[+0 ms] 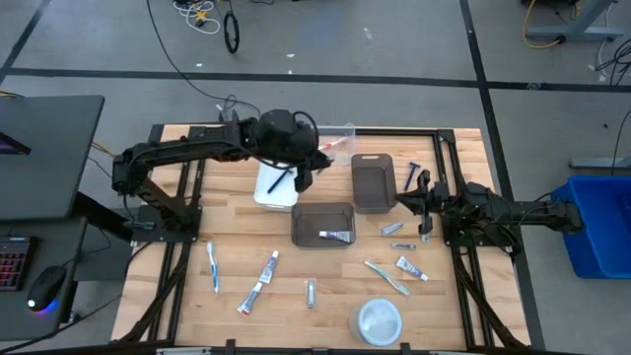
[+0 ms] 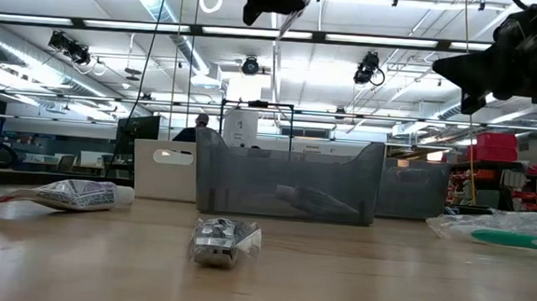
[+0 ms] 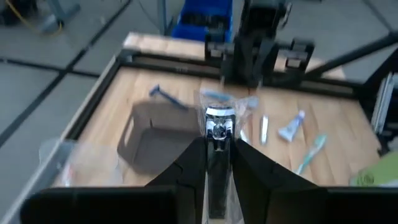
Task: Pick & Place Travel size toiletries
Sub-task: Put the silver nail cutter into the top black bin
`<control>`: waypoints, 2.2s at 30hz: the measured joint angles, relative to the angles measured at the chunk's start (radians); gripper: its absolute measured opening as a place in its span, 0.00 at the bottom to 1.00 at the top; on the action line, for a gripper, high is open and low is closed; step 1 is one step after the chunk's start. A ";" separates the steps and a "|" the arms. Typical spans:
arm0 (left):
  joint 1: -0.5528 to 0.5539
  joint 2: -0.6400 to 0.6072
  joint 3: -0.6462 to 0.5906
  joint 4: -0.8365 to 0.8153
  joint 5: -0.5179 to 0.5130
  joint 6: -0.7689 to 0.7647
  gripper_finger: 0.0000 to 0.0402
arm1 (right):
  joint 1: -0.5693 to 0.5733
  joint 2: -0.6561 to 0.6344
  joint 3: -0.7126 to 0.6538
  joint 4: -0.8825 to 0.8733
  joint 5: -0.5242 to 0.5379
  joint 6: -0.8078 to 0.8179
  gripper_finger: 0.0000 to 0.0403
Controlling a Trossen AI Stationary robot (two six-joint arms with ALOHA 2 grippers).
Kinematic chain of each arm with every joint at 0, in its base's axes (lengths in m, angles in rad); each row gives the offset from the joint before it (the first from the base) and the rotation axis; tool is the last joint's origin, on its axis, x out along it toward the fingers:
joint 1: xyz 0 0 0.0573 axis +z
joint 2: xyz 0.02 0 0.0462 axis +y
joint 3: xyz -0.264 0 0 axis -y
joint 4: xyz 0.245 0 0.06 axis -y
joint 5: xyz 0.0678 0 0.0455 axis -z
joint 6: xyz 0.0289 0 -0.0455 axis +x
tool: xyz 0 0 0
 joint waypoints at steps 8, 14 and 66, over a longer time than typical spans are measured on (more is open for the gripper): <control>0.011 0.000 0.000 0.092 0.016 -0.021 0.17 | 0.000 0.049 0.051 -0.016 0.073 -0.001 0.03; 0.011 0.000 0.000 0.178 0.037 -0.021 0.18 | 0.000 0.182 0.153 -0.016 0.110 -0.027 0.03; 0.011 0.000 -0.001 0.347 0.125 -0.050 0.18 | -0.077 0.984 0.801 0.253 -0.084 0.108 0.69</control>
